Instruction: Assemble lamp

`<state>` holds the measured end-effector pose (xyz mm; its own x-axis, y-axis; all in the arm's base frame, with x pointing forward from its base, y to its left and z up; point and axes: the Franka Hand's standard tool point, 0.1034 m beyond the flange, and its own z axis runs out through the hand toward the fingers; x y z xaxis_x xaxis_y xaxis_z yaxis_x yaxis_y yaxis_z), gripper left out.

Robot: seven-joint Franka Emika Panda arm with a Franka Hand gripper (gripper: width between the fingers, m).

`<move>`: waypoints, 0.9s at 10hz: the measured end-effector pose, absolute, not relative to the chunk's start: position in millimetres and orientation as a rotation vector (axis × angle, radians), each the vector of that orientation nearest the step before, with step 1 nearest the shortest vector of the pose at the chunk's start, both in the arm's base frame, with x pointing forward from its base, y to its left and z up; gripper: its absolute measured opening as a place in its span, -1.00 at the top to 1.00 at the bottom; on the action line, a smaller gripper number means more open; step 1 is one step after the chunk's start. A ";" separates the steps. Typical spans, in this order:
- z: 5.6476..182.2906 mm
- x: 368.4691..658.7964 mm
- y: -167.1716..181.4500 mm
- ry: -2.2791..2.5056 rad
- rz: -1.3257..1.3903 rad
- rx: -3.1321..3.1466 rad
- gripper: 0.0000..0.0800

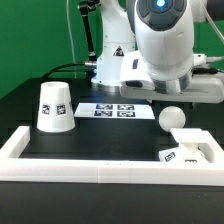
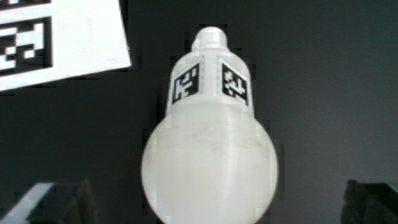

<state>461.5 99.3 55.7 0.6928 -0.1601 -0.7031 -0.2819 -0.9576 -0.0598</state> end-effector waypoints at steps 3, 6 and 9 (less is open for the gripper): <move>40.5 449.6 100.5 0.367 1.105 -2.753 -0.75; 31.8 442.9 102.6 0.366 1.102 -2.761 -0.75; 22.2 434.6 105.3 0.374 1.100 -2.768 -0.75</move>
Offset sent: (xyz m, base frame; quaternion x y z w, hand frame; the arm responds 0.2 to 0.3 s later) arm -0.0140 0.0040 -0.0127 -0.0103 0.0104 0.0065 0.9999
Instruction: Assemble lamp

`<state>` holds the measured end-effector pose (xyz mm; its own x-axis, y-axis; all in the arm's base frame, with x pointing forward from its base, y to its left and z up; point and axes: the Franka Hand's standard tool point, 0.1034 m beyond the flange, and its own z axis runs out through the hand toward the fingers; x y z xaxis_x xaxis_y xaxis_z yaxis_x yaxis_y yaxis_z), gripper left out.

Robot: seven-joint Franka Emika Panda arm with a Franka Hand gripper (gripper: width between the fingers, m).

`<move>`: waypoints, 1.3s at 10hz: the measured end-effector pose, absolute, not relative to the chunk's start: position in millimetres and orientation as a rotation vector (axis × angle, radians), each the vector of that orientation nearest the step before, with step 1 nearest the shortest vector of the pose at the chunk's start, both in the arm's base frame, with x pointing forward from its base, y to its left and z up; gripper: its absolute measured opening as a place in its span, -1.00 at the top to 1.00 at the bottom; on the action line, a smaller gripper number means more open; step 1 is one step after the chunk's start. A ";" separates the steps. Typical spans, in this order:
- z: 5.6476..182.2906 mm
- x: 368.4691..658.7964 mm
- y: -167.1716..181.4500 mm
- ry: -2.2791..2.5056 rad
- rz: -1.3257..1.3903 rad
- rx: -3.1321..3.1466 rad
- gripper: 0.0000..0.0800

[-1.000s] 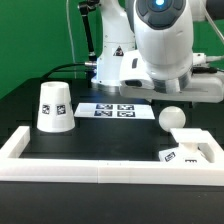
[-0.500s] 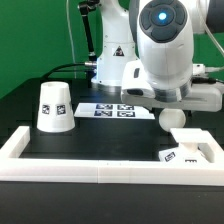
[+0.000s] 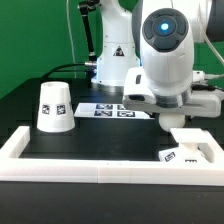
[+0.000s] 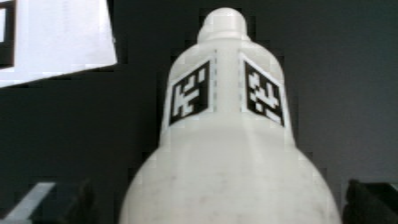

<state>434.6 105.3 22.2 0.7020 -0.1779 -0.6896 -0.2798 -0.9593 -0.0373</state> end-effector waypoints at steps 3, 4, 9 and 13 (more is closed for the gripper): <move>16.1 432.3 106.5 0.376 1.096 -2.772 -0.75; 15.5 432.0 106.5 0.376 1.097 -2.772 -0.75; 14.4 432.6 102.7 0.380 1.096 -2.769 -0.44; 34.8 445.1 80.9 0.355 1.064 -2.751 -0.44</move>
Offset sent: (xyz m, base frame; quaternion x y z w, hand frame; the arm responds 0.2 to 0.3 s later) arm 0.0026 0.0030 -0.0044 -0.0040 0.0010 0.0038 1.0000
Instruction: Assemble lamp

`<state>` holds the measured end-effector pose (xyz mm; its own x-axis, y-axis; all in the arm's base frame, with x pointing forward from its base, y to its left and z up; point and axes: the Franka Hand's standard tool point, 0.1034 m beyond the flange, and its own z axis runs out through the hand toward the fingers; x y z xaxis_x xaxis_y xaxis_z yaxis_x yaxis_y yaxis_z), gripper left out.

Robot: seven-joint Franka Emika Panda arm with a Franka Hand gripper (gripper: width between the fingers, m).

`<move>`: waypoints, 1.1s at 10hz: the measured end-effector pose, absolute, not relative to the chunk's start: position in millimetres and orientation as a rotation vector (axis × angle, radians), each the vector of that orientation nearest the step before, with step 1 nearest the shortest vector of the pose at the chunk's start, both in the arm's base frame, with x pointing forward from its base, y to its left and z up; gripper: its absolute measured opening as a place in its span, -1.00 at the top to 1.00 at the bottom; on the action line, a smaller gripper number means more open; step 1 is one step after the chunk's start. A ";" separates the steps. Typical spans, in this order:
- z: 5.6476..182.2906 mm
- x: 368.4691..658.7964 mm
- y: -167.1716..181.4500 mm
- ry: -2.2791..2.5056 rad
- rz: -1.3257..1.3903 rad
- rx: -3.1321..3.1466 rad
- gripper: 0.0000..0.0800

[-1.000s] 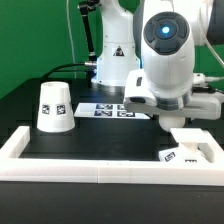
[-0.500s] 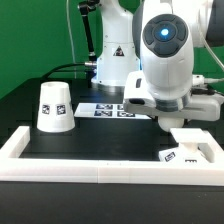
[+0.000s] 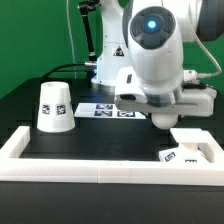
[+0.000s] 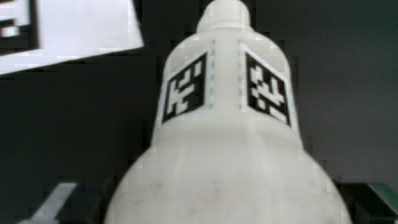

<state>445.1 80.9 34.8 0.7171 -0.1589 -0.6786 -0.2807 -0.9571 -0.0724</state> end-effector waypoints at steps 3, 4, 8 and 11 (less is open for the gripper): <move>72.8 466.1 59.1 0.331 1.027 -2.729 -0.45; 93.2 479.7 50.7 0.314 1.023 -2.714 -0.45; 80.7 498.7 49.8 0.337 0.690 -2.842 -0.45; 83.7 511.9 42.8 0.298 0.358 -2.942 -0.45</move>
Offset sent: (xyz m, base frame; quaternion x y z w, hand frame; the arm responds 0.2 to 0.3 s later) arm 0.0435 -0.0307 0.0723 0.0024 -0.0312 -0.0583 0.9978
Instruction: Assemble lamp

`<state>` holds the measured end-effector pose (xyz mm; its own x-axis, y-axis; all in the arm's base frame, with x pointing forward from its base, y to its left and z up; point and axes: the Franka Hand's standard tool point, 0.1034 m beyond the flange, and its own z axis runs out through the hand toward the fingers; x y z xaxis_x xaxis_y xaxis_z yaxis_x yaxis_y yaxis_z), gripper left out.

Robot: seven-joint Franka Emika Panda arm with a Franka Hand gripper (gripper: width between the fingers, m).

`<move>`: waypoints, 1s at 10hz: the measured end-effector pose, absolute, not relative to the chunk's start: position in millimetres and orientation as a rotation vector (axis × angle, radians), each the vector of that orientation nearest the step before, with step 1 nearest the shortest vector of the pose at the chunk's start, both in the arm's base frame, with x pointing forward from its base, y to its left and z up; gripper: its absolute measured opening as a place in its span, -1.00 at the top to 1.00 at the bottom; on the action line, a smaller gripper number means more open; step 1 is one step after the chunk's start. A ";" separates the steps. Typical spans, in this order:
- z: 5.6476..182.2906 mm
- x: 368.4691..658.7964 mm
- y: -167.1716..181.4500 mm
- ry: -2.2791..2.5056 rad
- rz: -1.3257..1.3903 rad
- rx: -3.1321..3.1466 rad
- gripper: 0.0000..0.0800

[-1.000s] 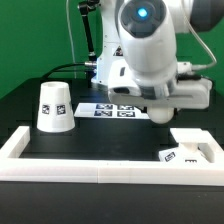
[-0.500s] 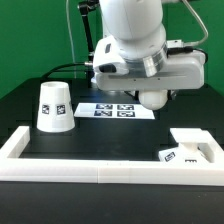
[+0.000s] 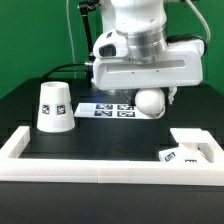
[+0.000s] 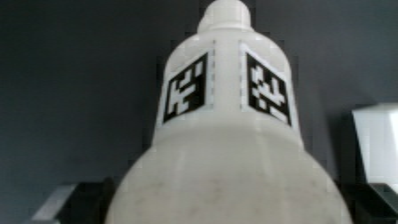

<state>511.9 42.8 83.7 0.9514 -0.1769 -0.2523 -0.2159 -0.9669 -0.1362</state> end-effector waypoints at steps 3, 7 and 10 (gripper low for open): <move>109.7 541.5 45.6 0.299 0.040 -2.982 -0.45; 109.5 544.8 45.8 0.298 -0.173 -3.001 -0.45; 119.0 560.2 43.4 0.047 -0.298 -3.043 -0.45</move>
Offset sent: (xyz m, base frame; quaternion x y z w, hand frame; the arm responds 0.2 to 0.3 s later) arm 0.0150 -0.0007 0.0367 -0.0397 0.1733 -0.0001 0.9841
